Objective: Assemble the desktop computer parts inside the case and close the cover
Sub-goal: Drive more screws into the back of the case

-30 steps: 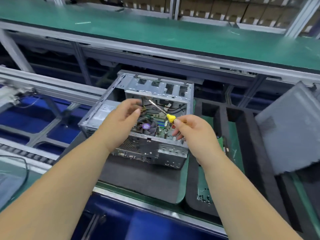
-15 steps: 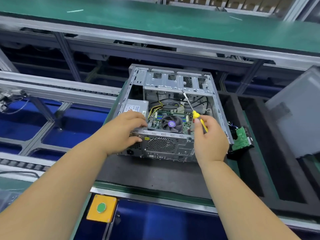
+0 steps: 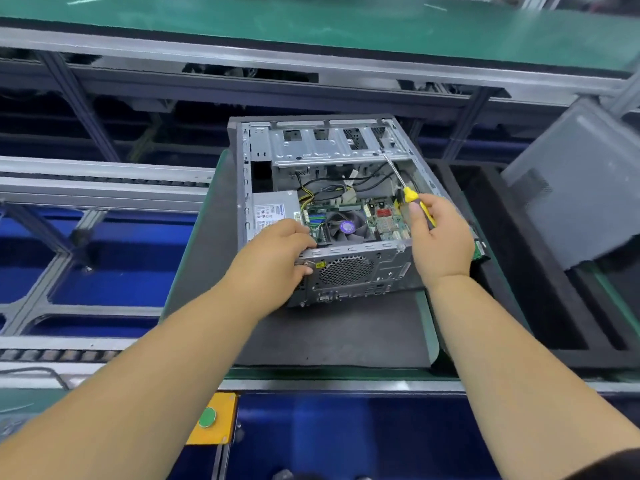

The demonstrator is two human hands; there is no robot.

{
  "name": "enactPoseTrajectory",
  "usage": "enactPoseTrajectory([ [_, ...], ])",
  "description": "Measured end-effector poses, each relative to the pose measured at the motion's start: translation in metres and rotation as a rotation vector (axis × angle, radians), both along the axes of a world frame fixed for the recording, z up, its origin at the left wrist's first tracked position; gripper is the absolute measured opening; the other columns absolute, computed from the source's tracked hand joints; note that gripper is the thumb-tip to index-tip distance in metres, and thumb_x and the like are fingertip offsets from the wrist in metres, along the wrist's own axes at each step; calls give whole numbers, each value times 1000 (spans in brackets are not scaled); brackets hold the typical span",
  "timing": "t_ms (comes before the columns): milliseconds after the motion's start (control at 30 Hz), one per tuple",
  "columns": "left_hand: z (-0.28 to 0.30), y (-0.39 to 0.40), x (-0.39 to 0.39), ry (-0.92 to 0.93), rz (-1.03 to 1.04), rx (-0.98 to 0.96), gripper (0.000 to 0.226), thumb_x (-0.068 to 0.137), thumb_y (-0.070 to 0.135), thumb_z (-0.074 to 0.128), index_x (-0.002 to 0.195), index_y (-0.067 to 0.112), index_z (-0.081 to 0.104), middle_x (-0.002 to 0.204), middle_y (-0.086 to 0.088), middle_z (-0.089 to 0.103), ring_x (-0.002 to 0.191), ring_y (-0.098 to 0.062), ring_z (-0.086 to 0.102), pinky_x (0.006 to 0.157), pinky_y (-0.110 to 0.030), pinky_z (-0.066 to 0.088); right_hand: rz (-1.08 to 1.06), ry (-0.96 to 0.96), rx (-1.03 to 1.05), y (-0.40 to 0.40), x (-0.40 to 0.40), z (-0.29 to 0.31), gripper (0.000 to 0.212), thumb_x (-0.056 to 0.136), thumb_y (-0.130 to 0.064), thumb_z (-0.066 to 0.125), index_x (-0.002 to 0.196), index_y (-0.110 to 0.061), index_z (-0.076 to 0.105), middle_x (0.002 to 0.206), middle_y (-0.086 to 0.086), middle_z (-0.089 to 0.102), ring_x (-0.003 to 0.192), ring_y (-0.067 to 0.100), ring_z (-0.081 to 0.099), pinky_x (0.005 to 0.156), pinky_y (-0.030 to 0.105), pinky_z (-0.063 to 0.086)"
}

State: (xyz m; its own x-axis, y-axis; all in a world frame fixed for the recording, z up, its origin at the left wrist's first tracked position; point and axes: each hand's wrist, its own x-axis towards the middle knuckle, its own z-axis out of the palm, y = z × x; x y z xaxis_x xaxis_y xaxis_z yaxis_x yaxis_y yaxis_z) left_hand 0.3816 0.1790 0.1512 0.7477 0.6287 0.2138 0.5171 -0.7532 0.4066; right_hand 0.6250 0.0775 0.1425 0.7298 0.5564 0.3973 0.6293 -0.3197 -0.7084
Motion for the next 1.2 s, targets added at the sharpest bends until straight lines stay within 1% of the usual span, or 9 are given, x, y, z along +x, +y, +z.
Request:
enactPoseTrajectory([
  [67, 0, 0, 5, 1, -5, 4, 42, 83, 16, 74, 124, 15, 64, 129, 4, 53, 121, -17, 49, 94, -27, 43, 16, 88, 32, -5, 1, 8, 11, 95, -43, 51, 101, -42, 61, 85, -36, 60, 84, -13, 55, 70, 12, 40],
  [167, 1, 1, 7, 23, -23, 6, 43, 85, 16, 73, 126, 15, 62, 126, 3, 51, 118, -19, 49, 91, -36, 49, -25, 158, 86, -19, -18, 14, 15, 94, -44, 48, 91, -38, 61, 83, -18, 67, 90, -2, 59, 75, 23, 43],
  [300, 0, 1, 7, 12, -53, 17, 53, 88, 14, 69, 137, 20, 52, 130, 4, 47, 121, -20, 43, 88, -37, 50, -72, 391, 153, -50, -68, 9, 20, 94, -42, 48, 89, -30, 63, 74, -12, 71, 64, -3, 55, 68, 28, 43],
  [467, 0, -8, 3, -58, -77, 43, 55, 89, 22, 67, 140, 24, 47, 138, 7, 45, 128, -17, 38, 92, -33, 43, -56, 572, 61, -83, -127, -1, 18, 97, -32, 51, 87, -27, 64, 69, -6, 70, 63, 10, 52, 75, 42, 48],
  [533, -1, -12, -1, -104, -74, 65, 51, 86, 28, 70, 134, 22, 52, 133, 4, 49, 125, -18, 40, 95, -31, 40, -40, 608, 28, -90, -144, -3, 18, 98, -33, 50, 86, -29, 63, 68, -6, 70, 60, 6, 51, 71, 38, 47],
  [667, -4, -20, -5, -114, -65, 106, 46, 83, 28, 72, 125, 17, 57, 126, 0, 54, 122, -23, 44, 102, -33, 35, 12, 659, -3, -94, -167, -2, 18, 98, -30, 49, 87, -27, 63, 66, -4, 69, 62, 4, 52, 75, 33, 46],
  [867, -2, -26, -4, -98, -21, 79, 49, 84, 27, 70, 130, 21, 55, 129, 3, 56, 124, -22, 46, 104, -34, 36, 47, 730, -72, -91, -184, -3, 18, 99, -31, 47, 92, -27, 63, 65, -6, 70, 59, -2, 51, 70, 29, 40],
  [1100, 5, -24, 4, -88, 48, -24, 41, 85, 29, 70, 123, 26, 57, 121, 4, 57, 121, -21, 45, 98, -36, 42, 0, 796, -71, -90, -189, -1, 19, 97, -32, 47, 92, -27, 64, 66, -7, 71, 64, 8, 51, 68, 31, 42],
  [1200, 5, -23, 5, -70, 66, -32, 37, 85, 27, 69, 119, 23, 56, 122, 1, 51, 120, -23, 41, 90, -30, 36, -14, 807, -68, -86, -189, 1, 20, 97, -32, 46, 91, -26, 64, 67, -7, 72, 63, 10, 49, 68, 32, 43],
])
